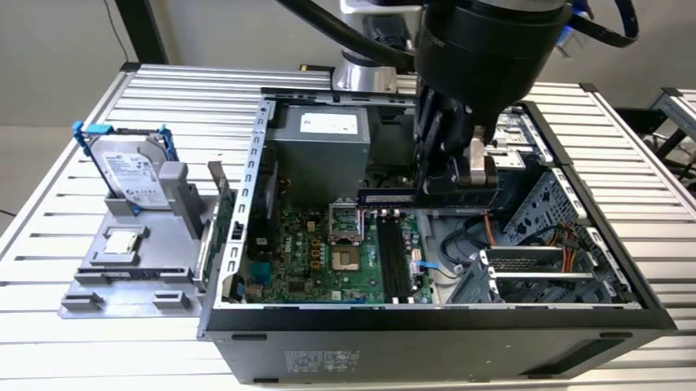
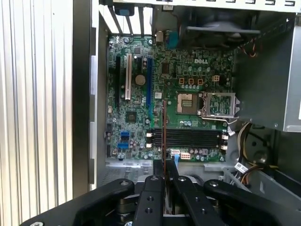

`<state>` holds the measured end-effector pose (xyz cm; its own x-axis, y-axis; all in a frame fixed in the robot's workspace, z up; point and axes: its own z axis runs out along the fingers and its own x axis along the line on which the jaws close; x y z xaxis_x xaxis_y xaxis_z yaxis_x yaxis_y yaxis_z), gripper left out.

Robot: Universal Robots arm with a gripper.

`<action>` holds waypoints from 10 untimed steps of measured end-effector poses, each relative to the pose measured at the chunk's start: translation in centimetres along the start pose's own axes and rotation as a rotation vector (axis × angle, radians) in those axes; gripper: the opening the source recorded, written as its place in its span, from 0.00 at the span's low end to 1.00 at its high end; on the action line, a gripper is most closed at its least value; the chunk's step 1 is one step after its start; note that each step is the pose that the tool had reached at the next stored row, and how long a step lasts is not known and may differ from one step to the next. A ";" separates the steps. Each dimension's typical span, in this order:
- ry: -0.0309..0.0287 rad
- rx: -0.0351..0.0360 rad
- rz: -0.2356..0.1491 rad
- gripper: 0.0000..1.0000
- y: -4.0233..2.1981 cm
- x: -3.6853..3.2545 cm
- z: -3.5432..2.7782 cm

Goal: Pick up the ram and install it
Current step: 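Pick up the ram and move it above insertion slot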

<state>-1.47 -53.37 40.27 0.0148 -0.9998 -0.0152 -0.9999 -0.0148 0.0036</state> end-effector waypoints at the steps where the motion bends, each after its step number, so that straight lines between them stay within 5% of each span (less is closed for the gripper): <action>1: 0.0000 0.0000 0.000 0.00 -0.21 0.00 0.00; 10: 0.0000 0.0006 0.037 0.00 -1.60 -0.03 0.05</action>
<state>0.13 -53.32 40.22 -0.0218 -0.9997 -0.0150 -0.9998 0.0217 0.0036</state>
